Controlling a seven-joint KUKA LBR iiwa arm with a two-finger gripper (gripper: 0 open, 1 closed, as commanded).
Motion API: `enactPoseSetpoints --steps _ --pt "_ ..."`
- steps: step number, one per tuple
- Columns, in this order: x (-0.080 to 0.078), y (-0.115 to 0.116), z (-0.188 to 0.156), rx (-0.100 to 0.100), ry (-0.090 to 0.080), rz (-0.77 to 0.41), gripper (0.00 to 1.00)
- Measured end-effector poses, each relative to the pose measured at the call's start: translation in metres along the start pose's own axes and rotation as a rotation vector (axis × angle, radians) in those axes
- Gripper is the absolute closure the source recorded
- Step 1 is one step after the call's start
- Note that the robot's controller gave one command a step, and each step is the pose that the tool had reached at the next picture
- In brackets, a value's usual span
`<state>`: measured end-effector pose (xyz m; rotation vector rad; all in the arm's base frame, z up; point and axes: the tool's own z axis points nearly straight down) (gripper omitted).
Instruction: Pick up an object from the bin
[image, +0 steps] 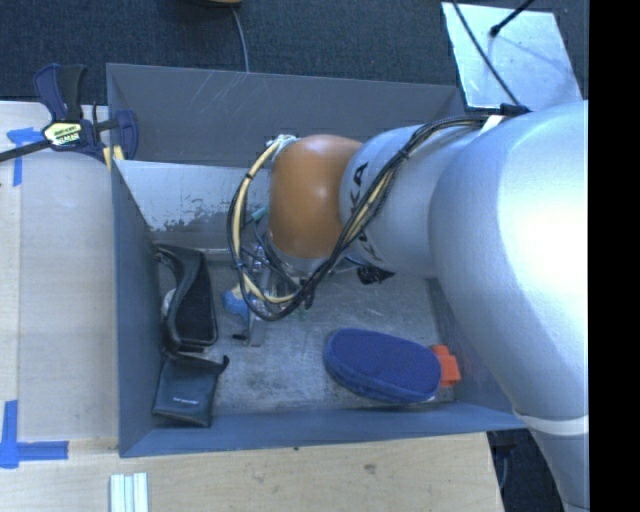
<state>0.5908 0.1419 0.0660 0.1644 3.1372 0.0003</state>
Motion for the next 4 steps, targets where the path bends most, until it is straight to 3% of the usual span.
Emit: enactPoseSetpoints --steps 1,2,3,4 --pt "-0.001 0.003 -0.036 -0.003 -0.007 0.026 0.0" --pt "-0.001 0.003 -0.034 -0.002 -0.005 0.149 0.0" --pt "-0.005 0.001 -0.002 0.001 0.001 0.171 0.0" --pt "-0.006 0.002 -0.003 0.0 -0.001 0.169 0.0"
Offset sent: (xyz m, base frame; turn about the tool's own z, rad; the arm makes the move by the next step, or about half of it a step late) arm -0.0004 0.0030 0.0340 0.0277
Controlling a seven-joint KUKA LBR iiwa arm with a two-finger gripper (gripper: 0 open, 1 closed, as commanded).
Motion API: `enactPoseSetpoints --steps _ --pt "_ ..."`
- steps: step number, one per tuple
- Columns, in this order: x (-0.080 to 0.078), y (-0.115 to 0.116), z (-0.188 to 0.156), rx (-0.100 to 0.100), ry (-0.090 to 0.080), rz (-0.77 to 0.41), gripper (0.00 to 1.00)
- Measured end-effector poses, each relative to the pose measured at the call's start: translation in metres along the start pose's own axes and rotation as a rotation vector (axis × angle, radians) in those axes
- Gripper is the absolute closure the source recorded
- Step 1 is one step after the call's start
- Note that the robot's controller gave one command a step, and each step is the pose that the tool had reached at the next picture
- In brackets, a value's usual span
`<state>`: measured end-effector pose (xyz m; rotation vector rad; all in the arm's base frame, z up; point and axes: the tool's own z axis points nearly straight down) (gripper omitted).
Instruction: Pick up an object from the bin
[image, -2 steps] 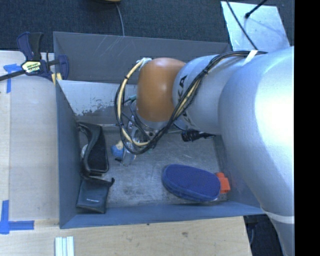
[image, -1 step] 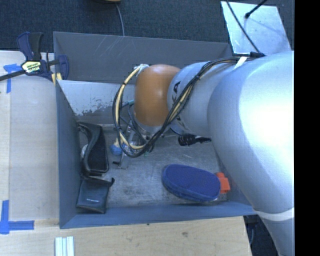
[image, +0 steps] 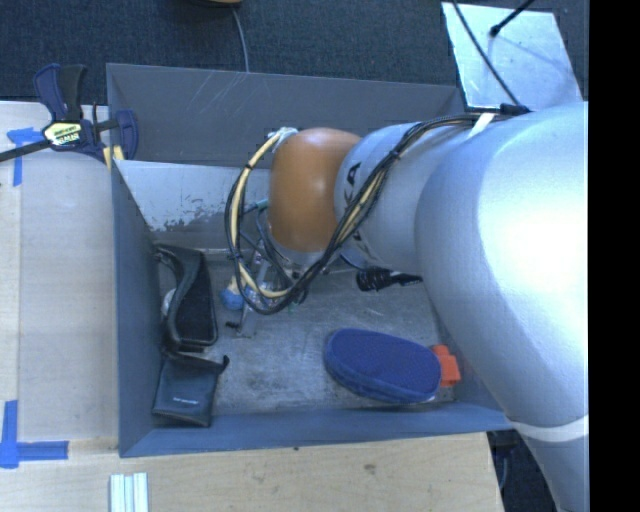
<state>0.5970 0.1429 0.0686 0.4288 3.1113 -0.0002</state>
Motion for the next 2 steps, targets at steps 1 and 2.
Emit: enactPoseSetpoints --steps 1,2 --pt "0.0 0.0 0.0 0.0 0.0 0.0 1.0" --pt "-0.003 0.0 -0.129 -0.006 -0.01 0.0 1.0"
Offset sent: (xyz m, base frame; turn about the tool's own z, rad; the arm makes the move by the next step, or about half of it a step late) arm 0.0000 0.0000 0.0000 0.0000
